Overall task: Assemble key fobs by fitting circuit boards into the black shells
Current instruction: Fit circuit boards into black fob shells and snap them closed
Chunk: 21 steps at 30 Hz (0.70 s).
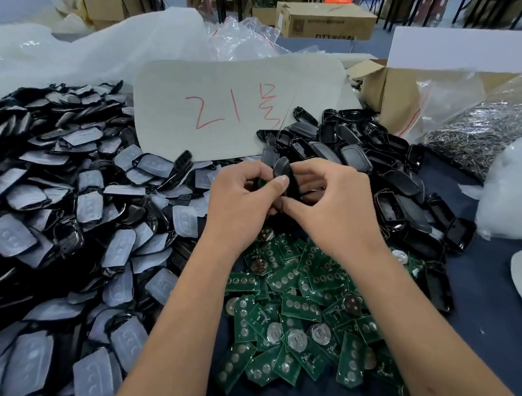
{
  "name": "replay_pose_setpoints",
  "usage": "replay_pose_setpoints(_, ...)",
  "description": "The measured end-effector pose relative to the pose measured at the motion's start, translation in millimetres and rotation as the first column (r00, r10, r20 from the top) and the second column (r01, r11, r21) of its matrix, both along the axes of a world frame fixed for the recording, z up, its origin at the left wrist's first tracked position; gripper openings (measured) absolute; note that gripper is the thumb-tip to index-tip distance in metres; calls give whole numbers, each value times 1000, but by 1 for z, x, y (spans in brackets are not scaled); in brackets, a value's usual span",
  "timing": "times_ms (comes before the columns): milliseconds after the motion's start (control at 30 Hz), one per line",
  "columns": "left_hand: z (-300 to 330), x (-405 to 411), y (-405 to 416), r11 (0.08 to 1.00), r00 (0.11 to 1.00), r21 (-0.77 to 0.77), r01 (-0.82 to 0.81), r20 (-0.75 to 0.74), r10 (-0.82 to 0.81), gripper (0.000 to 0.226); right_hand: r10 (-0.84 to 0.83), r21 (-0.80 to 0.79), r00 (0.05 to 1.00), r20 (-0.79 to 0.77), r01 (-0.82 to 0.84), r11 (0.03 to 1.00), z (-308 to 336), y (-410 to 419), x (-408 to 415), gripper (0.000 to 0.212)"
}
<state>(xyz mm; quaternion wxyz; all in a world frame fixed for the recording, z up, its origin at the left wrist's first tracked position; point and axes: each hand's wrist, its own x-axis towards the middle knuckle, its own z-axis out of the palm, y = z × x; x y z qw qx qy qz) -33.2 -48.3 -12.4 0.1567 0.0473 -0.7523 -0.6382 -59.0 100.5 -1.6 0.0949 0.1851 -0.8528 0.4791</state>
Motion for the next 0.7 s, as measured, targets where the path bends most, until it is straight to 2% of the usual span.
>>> replay_pose_setpoints(67,0,0,-1,999,1000,-32,9,-6,-9,23,-41,20,999,-27,42,999,-1,-3,2,36)
replay_pose_setpoints(200,3,3,-1,999,999,-50,20,-29,-22,25,-29,-61,1000,10,29,998,-1,0,1,28)
replay_pose_setpoints(267,5,6,1,1000,998,-9,24,-53,-25,27,15,-144,998,65,-5,990,-2,3,-3,29)
replay_pose_setpoints(300,5,7,2,999,998,29,17,-57,-15,29,48,-236,990,134,-16,972,-3,5,-5,30)
replay_pose_setpoints(333,6,7,3,998,999,69,6,-53,-3,30,101,-368,969,223,-12,930,-3,8,-7,33)
replay_pose_setpoints(400,7,7,3,992,999,129,-11,-28,15,29,278,-638,888,368,23,770,-3,14,-10,41)
replay_pose_setpoints(467,8,7,2,987,1000,160,-18,-2,19,32,418,-779,816,399,61,624,-4,18,-13,46)
replay_pose_setpoints(567,10,6,1,972,999,235,11,-36,-3,40,533,-851,754,385,66,522,-5,20,-15,41)
replay_pose_setpoints(633,10,6,1,951,998,305,40,-66,-21,53,566,-859,728,386,61,508,-6,20,-15,36)
replay_pose_setpoints(700,10,5,0,932,999,362,24,-47,-7,56,578,-861,718,387,57,505,-7,19,-15,33)
